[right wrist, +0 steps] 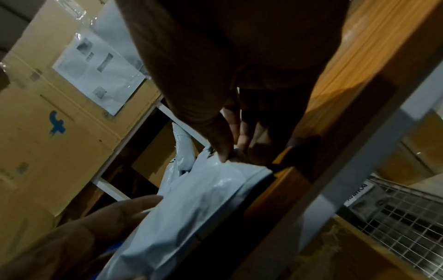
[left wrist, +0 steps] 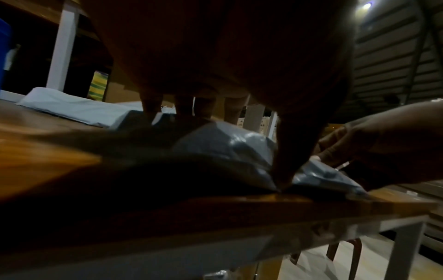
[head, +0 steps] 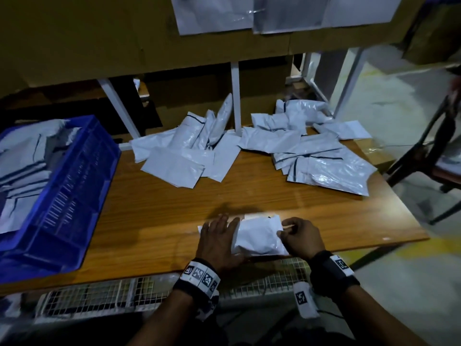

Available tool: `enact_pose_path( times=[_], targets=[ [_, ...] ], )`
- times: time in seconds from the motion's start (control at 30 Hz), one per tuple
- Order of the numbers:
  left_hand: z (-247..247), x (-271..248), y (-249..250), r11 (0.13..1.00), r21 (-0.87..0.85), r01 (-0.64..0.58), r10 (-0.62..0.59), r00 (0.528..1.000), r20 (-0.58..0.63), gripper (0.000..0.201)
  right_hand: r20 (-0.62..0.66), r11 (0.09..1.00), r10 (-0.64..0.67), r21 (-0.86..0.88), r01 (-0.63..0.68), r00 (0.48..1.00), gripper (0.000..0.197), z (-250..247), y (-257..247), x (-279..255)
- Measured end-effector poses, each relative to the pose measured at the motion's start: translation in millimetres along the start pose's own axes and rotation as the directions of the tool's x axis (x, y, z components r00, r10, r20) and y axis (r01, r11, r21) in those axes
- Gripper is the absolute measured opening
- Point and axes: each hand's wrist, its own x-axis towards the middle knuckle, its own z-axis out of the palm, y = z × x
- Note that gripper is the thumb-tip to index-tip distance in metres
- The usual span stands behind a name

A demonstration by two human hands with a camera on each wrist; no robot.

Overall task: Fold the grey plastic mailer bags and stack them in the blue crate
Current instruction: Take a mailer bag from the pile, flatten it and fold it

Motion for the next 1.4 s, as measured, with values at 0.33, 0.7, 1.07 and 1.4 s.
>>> enact_pose_path(
  times=[0.33, 0.7, 1.07, 1.4],
  targets=[
    [22.9, -5.1, 7.0, 0.997, 0.067, -0.028, 0.026, 0.999, 0.037, 0.104, -0.143, 0.901, -0.31, -0.36, 0.242, 0.94, 0.035, 22.1, -26.3, -13.5],
    [30.4, 16.0, -4.3, 0.996, 0.092, -0.005, 0.009, 0.999, -0.044, 0.071, 0.189, 0.602, -0.479, -0.641, 0.477, 0.857, 0.068, 92.0, -31.3, -4.0],
    [38.9, 21.1, -5.7, 0.991, 0.134, -0.004, 0.013, 0.998, -0.063, 0.072, 0.212, 0.589, -0.447, -0.661, 0.465, 0.869, 0.069, 96.4, -26.8, -0.9],
    [40.3, 21.8, -5.6, 0.994, 0.109, -0.016, 0.022, 0.998, -0.054, 0.073, 0.195, 0.585, -0.459, -0.668, 0.46, 0.867, 0.066, 101.8, -21.1, 3.1]
  ],
)
